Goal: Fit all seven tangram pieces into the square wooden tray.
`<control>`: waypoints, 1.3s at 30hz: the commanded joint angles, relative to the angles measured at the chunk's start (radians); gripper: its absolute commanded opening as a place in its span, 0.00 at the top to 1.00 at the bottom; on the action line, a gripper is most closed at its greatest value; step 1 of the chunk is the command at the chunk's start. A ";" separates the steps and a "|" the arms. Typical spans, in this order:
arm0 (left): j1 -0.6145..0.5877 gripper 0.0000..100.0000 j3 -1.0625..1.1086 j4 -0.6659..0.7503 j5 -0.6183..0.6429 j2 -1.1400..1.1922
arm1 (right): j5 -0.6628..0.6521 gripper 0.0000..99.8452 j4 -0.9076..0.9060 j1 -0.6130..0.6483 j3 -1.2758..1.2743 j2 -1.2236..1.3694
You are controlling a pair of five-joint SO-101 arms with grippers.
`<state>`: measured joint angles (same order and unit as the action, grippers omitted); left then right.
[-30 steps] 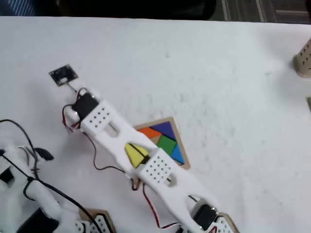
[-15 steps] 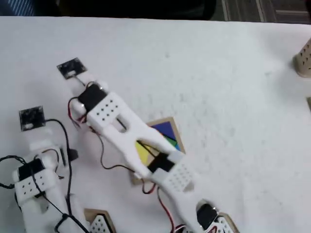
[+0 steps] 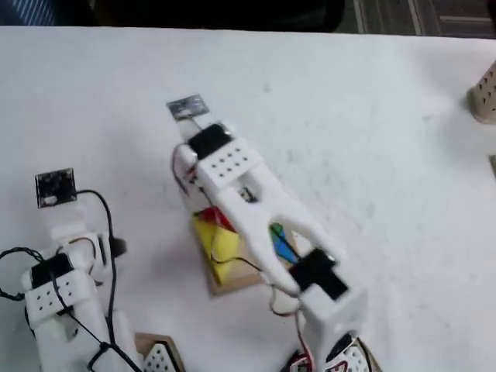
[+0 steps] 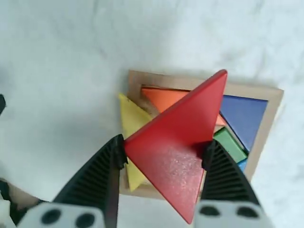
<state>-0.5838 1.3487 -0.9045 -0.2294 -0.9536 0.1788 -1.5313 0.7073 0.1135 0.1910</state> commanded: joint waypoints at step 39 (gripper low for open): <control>0.024 0.89 -0.003 0.021 -0.041 -0.015 | -0.106 0.83 0.274 -0.383 -0.580 -0.470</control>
<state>-0.5838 1.3487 -0.9030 -0.2585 -0.9536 0.0130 -1.2919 0.3851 -0.4741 -0.2555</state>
